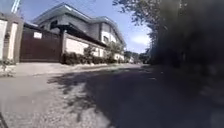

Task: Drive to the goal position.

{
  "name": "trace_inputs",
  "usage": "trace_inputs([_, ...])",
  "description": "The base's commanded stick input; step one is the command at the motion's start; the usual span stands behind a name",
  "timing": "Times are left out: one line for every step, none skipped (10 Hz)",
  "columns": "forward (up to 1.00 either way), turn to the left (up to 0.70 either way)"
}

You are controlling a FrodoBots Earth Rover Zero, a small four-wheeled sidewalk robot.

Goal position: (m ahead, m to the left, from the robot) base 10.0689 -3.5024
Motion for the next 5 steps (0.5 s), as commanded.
trace_inputs([1.00,-0.40])
trace_inputs([1.00,-0.40])
trace_inputs([1.00,-0.06])
trace_inputs([1.00,0.00])
trace_inputs([1.00,0.00])
